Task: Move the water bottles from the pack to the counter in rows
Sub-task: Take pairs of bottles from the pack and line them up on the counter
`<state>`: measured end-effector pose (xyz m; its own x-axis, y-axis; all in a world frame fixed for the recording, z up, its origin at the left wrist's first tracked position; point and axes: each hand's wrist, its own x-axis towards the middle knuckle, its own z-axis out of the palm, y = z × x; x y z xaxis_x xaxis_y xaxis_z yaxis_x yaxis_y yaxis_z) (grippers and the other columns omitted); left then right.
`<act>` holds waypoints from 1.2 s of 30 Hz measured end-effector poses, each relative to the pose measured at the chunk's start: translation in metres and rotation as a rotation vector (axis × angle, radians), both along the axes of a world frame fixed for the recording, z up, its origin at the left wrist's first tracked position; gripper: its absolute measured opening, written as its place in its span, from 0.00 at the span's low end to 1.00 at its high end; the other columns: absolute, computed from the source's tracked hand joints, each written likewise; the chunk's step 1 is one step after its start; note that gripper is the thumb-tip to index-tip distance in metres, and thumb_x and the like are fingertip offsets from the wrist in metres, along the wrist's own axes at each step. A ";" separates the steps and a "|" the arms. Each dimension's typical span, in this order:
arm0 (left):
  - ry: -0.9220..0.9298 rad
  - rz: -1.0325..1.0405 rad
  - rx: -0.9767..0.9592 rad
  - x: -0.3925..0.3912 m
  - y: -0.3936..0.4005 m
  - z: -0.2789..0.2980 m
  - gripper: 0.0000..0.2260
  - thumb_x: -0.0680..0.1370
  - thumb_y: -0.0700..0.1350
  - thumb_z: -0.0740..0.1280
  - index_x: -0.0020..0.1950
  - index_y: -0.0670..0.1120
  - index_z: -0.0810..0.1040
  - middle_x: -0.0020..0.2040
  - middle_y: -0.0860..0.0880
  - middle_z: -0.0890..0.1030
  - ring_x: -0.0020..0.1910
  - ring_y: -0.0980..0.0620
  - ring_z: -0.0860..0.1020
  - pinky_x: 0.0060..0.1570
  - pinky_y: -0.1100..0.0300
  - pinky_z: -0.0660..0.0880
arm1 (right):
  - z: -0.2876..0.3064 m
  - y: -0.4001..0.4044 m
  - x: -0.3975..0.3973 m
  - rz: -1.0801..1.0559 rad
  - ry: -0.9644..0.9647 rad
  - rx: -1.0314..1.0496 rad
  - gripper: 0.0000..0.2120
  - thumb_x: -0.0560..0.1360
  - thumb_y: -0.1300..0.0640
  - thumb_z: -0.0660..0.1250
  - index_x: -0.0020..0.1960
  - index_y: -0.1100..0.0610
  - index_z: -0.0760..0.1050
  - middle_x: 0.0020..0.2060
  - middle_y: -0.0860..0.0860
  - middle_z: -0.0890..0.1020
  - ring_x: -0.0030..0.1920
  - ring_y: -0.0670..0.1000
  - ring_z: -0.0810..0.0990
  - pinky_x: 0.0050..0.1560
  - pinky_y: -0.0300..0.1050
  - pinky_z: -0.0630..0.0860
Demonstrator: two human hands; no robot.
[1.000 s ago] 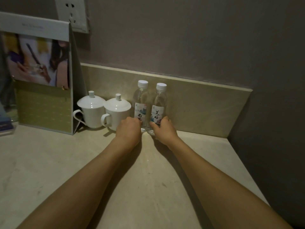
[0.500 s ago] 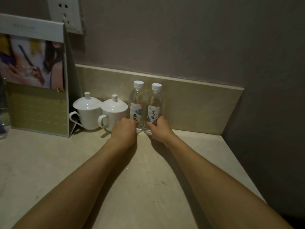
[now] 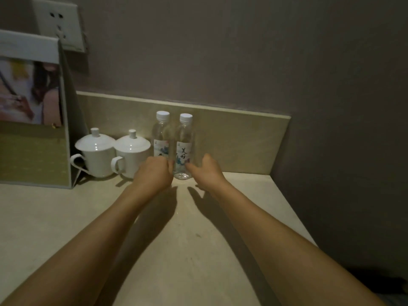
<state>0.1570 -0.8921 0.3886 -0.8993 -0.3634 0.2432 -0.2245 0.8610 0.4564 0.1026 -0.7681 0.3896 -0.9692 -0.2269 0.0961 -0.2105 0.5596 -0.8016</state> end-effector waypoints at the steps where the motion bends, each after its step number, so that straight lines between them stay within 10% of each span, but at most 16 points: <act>1: 0.030 -0.007 0.009 0.001 0.007 0.004 0.16 0.82 0.51 0.57 0.37 0.49 0.76 0.37 0.46 0.80 0.37 0.47 0.81 0.44 0.51 0.81 | 0.007 0.008 0.005 -0.014 0.019 -0.003 0.29 0.75 0.47 0.67 0.69 0.63 0.66 0.65 0.60 0.71 0.62 0.62 0.74 0.60 0.58 0.75; 19: 0.266 -0.283 -0.108 0.046 0.347 0.053 0.13 0.79 0.53 0.55 0.50 0.47 0.76 0.49 0.40 0.81 0.48 0.36 0.79 0.46 0.50 0.76 | 0.038 0.362 0.086 -0.344 0.356 -0.170 0.09 0.75 0.55 0.66 0.55 0.54 0.74 0.42 0.45 0.77 0.45 0.48 0.77 0.46 0.41 0.73; 36: -0.157 -0.686 -0.056 0.072 0.657 -0.053 0.14 0.79 0.52 0.56 0.58 0.46 0.74 0.56 0.42 0.79 0.53 0.39 0.78 0.47 0.52 0.72 | -0.069 0.672 0.146 -0.698 0.027 -0.166 0.07 0.76 0.54 0.66 0.53 0.54 0.73 0.45 0.52 0.81 0.47 0.53 0.81 0.47 0.47 0.76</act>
